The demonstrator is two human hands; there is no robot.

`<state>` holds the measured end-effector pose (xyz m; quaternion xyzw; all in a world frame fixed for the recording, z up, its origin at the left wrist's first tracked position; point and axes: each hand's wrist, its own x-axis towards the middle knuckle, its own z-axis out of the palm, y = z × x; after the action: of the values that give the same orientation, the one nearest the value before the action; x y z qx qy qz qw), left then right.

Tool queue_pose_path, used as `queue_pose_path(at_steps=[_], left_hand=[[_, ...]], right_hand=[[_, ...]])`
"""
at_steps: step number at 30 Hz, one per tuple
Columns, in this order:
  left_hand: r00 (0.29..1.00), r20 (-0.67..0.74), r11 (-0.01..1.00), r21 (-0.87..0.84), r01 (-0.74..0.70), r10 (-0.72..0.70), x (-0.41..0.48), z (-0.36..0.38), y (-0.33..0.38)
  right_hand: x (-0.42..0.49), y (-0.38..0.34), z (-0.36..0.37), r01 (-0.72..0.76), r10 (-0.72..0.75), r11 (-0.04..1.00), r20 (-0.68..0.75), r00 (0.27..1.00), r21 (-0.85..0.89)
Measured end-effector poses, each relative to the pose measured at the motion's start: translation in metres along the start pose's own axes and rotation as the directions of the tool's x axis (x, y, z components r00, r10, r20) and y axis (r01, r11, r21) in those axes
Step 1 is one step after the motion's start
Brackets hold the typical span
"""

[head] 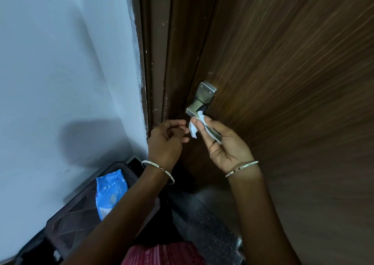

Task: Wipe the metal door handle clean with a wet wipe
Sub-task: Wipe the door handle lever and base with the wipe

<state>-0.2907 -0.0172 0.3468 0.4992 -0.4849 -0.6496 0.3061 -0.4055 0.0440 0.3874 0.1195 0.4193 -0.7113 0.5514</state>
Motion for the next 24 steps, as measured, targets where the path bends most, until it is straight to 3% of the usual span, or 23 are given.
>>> queue_pose_path(at_steps=[2, 4, 7, 11, 13, 16, 18, 21, 24], left_hand=[[0.996, -0.026, 0.992, 0.092, -0.088, 0.09, -0.004, 0.001, 0.001], [0.951, -0.033, 0.911, 0.299, -0.283, 0.306, -0.008, 0.0, 0.003], [0.794, 0.153, 0.576, 0.611, -0.544, 0.588, -0.01, -0.002, 0.012], [0.612, 0.464, 0.158, 0.7, -0.696, 0.64, 0.0, -0.003, 0.026], [0.56, 0.538, 0.028, 0.705, -0.709, 0.631, 0.006, -0.003, 0.032], [0.533, 0.574, -0.022, 0.693, -0.721, 0.621, 0.009, -0.001, 0.038], [0.518, 0.587, -0.057, 0.694, -0.718, 0.622, 0.009, 0.002, 0.039], [0.524, 0.58, -0.069, 0.709, -0.702, 0.623, 0.005, 0.005, 0.039], [0.566, 0.575, -0.039, 0.721, -0.692, 0.59, 0.001, 0.001, 0.035]], right_hand=[[-0.005, -0.001, -0.009, 0.06, -0.064, 0.993, -0.036, 0.997, -0.104], [-0.011, -0.001, -0.02, 0.122, -0.137, 0.974, -0.067, 0.988, -0.189], [-0.015, 0.002, -0.03, 0.215, -0.24, 0.944, -0.072, 0.968, -0.251], [-0.013, 0.01, -0.038, 0.349, -0.381, 0.877, -0.035, 0.924, -0.329], [-0.014, 0.013, -0.046, 0.422, -0.467, 0.829, -0.042, 0.883, -0.366], [-0.018, 0.016, -0.065, 0.485, -0.554, 0.797, -0.116, 0.824, -0.36], [-0.016, 0.021, -0.07, 0.465, -0.524, 0.834, -0.162, 0.837, -0.296], [-0.008, 0.033, -0.059, 0.295, -0.297, 0.955, -0.065, 0.953, -0.031], [0.002, 0.039, -0.037, 0.093, -0.129, 0.958, 0.117, 0.985, 0.271]])
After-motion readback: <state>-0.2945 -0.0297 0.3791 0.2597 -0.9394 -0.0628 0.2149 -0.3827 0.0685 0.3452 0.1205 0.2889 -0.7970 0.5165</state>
